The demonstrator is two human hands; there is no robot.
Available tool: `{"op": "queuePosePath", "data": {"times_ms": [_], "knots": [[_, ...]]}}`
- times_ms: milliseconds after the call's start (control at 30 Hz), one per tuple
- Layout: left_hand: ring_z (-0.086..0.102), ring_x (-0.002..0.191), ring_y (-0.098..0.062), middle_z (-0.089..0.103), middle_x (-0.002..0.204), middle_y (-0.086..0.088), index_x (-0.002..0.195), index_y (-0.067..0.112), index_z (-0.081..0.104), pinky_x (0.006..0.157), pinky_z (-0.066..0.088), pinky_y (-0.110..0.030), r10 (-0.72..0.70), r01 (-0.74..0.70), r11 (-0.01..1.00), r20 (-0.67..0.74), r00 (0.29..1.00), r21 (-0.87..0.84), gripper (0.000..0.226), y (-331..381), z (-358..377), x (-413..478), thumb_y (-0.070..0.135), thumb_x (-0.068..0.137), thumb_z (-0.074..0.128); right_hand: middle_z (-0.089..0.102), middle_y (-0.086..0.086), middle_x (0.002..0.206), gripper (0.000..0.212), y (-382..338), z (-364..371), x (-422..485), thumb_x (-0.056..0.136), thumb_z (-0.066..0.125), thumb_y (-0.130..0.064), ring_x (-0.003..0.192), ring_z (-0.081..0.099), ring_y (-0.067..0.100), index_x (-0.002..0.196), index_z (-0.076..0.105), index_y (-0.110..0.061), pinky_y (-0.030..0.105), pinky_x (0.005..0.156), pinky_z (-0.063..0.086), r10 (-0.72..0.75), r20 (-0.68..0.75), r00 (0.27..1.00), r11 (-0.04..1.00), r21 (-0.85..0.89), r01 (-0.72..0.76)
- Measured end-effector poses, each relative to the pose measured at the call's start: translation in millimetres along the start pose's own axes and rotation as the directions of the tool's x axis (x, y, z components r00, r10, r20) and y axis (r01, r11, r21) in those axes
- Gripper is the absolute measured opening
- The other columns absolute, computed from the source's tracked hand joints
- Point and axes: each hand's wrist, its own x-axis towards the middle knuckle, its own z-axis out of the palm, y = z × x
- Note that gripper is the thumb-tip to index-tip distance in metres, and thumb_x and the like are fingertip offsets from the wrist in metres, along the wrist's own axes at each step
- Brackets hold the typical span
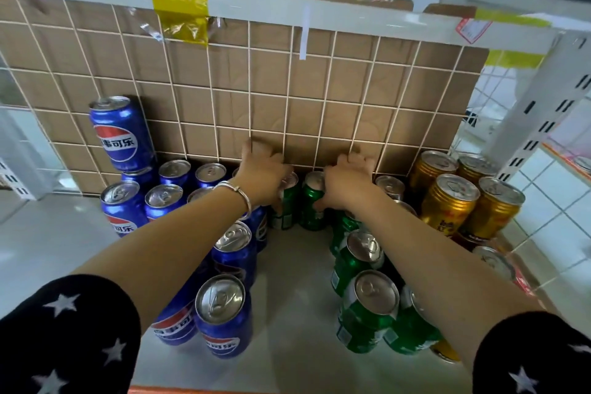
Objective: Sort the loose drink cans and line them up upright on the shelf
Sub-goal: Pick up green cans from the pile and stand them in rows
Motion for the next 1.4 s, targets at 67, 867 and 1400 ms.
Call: {"op": "queuePosePath", "data": {"times_ms": [67, 867, 1400], "knots": [[0.033, 0.134, -0.028, 0.042, 0.14, -0.001, 0.138, 0.028, 0.039, 0.108, 0.007, -0.066, -0.002, 0.003, 1.0, -0.014, 1.0, 0.012, 0.078, -1.2, 0.8, 2.2, 0.049, 0.071, 0.073, 0.042, 0.011, 0.135, 0.075, -4.9, -4.7, 4.9, 0.073, 0.066, -0.064, 0.126, 0.034, 0.034, 0.131, 0.052, -0.019, 0.046, 0.103, 0.029, 0.029, 0.042, 0.999, 0.998, -0.049, -0.027], [0.045, 0.123, -0.025, 0.047, 0.132, -0.004, 0.13, 0.014, 0.043, 0.104, 0.028, -0.052, 0.005, -0.059, 0.952, -0.179, 0.984, -0.3, 0.043, 17.4, -3.3, -60.2, 0.013, 0.087, 0.051, 0.018, 0.004, 0.15, 0.078, -98.8, -2.4, -86.3, 0.085, 0.056, -0.034, 0.143, 0.009, 0.022, 0.148, 0.015, -0.016, 0.049, 0.116, -0.001, 0.218, -0.206, 0.954, 0.914, 0.386, -0.126], [0.059, 0.099, -0.026, 0.064, 0.111, -0.002, 0.111, 0.02, 0.058, 0.088, 0.049, -0.042, -0.133, 0.002, 0.776, -0.161, 0.978, -0.631, 0.023, -53.3, 6.3, -271.6, 0.026, 0.089, 0.054, 0.056, -0.004, 0.129, 0.046, -178.7, -37.7, -192.1, 0.088, 0.053, -0.034, 0.128, 0.043, 0.022, 0.133, 0.044, -0.035, 0.05, 0.11, 0.012, -0.068, -0.295, 0.953, 0.81, 0.541, 0.225]]}}
